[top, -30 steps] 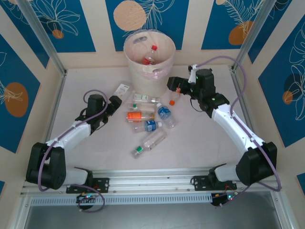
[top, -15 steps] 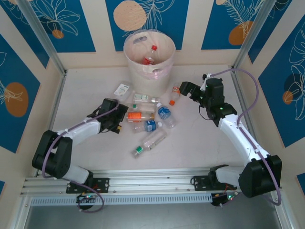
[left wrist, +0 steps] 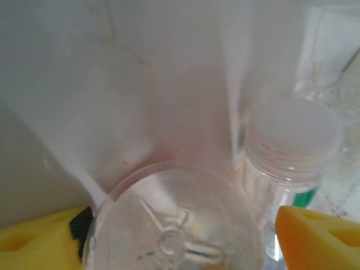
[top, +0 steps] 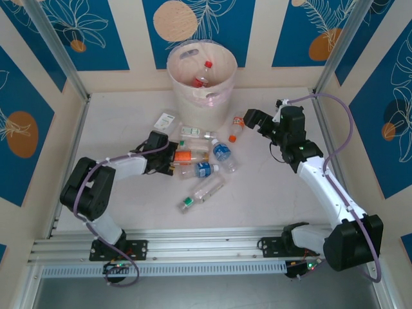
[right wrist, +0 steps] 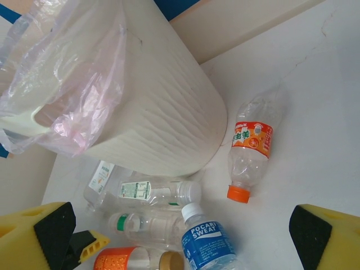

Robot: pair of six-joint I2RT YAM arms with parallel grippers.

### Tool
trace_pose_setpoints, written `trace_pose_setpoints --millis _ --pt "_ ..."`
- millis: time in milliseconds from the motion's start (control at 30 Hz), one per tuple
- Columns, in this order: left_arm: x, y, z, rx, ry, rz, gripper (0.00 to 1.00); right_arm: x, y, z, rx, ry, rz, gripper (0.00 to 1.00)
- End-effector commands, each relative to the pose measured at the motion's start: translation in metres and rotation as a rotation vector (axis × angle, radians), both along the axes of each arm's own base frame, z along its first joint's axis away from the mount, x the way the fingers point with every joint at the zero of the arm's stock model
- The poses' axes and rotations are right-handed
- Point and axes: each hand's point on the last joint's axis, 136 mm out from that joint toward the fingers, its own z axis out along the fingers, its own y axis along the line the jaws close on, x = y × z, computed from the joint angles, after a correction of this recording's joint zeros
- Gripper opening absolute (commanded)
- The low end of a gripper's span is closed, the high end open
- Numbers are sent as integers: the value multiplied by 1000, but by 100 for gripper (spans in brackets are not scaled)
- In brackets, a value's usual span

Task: Put the plastic bottles in the bin

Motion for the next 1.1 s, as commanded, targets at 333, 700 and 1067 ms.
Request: trace_pose_setpoints --millis 333,700,1067 --pt "15 -12 -10 -40 -17 47 61 -4 -3 4 22 1 -8 98" --pt "26 -3 9 -18 -123 71 43 -3 -4 1 18 9 -14 98" --pt "55 1 71 -2 -449 27 32 -4 -4 -2 17 18 -15 98"
